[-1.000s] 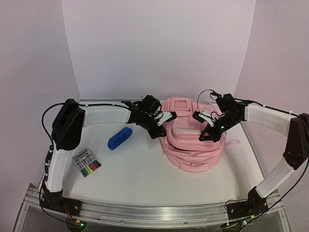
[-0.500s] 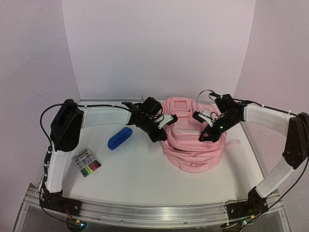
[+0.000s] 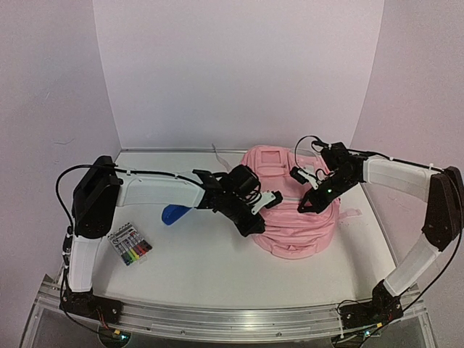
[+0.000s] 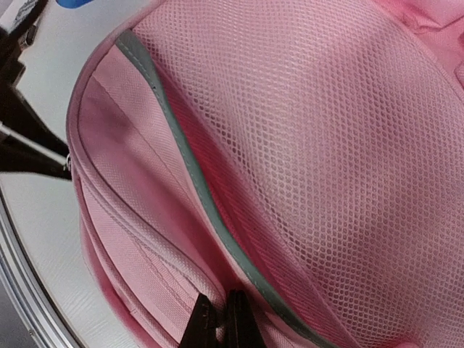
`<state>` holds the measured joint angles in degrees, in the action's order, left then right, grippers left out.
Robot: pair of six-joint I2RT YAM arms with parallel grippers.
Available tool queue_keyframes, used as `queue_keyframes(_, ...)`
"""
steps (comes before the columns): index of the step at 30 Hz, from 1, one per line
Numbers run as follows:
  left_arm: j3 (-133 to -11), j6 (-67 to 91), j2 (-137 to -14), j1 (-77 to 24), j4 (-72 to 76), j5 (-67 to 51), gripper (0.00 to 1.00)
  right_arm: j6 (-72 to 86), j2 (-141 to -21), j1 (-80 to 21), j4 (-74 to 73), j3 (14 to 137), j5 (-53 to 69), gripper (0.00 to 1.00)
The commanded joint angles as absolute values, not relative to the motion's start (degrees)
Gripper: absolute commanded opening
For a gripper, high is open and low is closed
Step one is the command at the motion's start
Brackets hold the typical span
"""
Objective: Pack the student bag
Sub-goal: Zip the student bag at the center of the board.
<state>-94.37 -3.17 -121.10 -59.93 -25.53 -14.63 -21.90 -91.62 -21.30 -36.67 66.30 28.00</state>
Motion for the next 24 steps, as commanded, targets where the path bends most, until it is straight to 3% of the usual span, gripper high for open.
queue_keyframes(1, -91.5, 3.7, -116.3, -62.7, -19.9, -17.3, 0.0, -15.5, -92.8, -21.1, -31.7, 67.0, 28.4, 0.0)
queue_keyframes(5, -90.4, 7.5, -114.7, -59.5, -17.1, -16.9, 0.0, -12.3, -92.3, -21.7, -31.6, 67.6, 31.8, 0.0)
queue_keyframes(10, -98.9, 1.9, -119.3, -61.4, -25.4, -17.9, 0.0, -6.5, -93.9, -25.5, -29.2, 69.8, 35.1, 0.0)
queue_keyframes(19, -89.0, 7.0, -112.2, -61.4, -17.5, -13.4, 0.0, 4.7, -99.2, -28.1, -24.8, 75.5, 38.0, 0.0)
queue_keyframes(24, -92.6, 5.0, -115.5, -62.8, -19.2, -13.3, 0.0, 12.6, -101.8, -28.4, -19.7, 78.3, 41.1, 0.0)
